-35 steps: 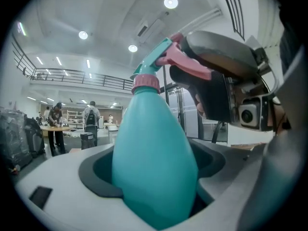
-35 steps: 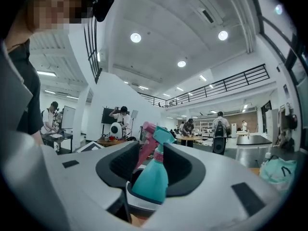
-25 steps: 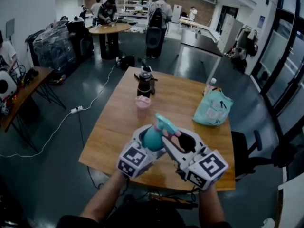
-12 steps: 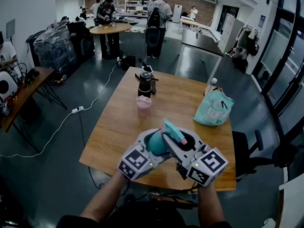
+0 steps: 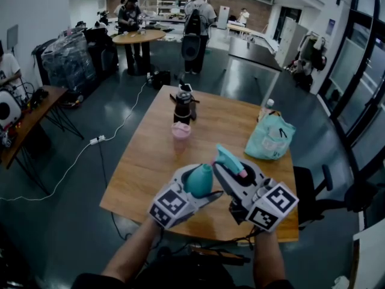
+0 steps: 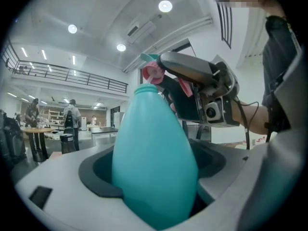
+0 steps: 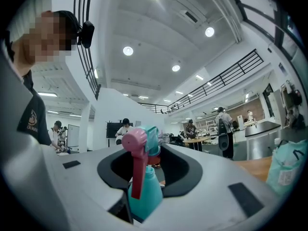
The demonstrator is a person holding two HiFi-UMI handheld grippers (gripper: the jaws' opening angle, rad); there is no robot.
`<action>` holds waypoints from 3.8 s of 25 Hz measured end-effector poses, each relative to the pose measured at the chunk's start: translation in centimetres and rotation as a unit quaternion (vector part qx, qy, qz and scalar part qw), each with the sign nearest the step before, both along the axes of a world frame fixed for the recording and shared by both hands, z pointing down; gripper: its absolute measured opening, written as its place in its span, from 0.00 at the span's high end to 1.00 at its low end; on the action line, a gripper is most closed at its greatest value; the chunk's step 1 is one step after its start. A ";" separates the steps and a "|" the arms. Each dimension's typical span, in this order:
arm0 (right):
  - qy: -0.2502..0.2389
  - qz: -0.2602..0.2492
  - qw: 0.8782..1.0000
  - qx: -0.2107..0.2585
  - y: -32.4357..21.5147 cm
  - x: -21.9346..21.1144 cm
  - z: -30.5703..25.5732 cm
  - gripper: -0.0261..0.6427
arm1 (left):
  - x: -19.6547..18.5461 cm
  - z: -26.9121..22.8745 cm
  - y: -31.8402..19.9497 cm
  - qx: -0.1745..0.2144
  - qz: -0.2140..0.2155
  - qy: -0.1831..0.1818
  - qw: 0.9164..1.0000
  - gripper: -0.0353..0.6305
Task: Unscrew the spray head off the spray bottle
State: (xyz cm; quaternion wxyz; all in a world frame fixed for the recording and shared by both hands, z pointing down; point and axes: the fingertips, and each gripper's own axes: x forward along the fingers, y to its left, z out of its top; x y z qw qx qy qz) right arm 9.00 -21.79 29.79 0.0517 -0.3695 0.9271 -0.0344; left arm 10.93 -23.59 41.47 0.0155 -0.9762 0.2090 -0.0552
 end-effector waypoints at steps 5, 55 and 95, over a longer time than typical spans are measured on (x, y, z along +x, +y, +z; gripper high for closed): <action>-0.012 0.004 1.000 0.010 -0.2 1.1 -1.5 0.76 | -0.5 0.7 -0.7 -0.002 -0.010 -0.006 1.000 0.31; -0.041 0.096 0.995 -0.006 -2.1 6.3 3.3 0.76 | -2.1 0.0 -1.2 -0.001 -0.042 -0.017 0.999 0.31; -0.020 0.100 0.995 -0.001 -2.2 5.7 5.4 0.76 | -1.6 -0.1 -1.1 -0.002 -0.036 -0.019 0.999 0.31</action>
